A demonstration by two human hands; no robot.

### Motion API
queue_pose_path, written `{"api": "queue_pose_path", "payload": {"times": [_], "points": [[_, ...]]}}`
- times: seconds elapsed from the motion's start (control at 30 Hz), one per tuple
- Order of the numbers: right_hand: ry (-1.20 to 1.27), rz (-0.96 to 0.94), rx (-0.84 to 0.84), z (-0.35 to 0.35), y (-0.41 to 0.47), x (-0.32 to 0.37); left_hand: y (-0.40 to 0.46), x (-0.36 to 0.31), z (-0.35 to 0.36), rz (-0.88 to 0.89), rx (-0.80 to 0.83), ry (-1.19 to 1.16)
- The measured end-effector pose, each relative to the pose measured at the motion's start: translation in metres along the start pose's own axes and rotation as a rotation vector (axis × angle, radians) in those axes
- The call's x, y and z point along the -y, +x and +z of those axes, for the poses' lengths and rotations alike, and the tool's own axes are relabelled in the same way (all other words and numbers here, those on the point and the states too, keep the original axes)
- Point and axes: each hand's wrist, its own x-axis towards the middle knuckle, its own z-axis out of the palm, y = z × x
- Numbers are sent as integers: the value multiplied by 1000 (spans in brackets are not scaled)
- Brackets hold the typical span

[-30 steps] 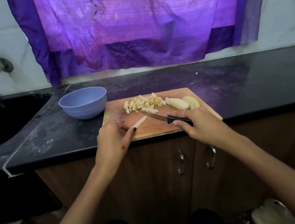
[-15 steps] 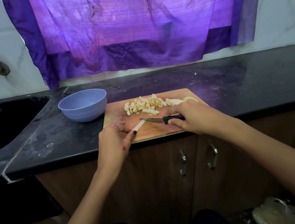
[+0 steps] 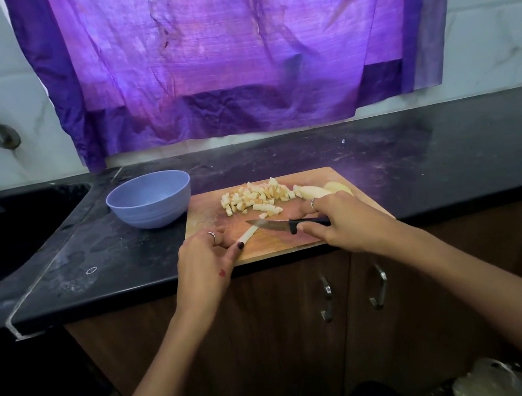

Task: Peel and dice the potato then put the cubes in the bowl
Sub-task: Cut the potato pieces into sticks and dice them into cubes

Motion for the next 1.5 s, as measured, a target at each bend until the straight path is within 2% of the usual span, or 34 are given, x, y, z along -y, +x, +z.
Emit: {"api": "queue_pose_path", "payload": {"times": [0.13,0.2,0.27,0.37,0.6,0.9,1.0,1.1,1.23,1.5], "points": [[-62,-42,70,-8,5,3,1,1,1,5,6,2],[-256,-136,58,-9,1,8,1,2,0,-4,7,-12],[-397,-193,-23,-5,-6,12,1,3,0,-2,5,-18],[-156,-97,-137,-1,-12,10,-1,3,1,-1,-5,-41],[34,-23,-75,9,-13,9,-4,3,0,-25,6,-61],[-68,-38,-47,13,-5,20,0,4,1,-56,39,-68],[-209,-69,-123,17,-5,24,0,2,-2,-76,65,-67],[-78,4,-193,17,-10,26,1,2,-2,-76,72,-66],[82,23,-123,17,-13,29,2,1,-2,-93,92,-83],[-53,37,-76,21,-2,39,0,0,-2,-77,95,-138]]}}
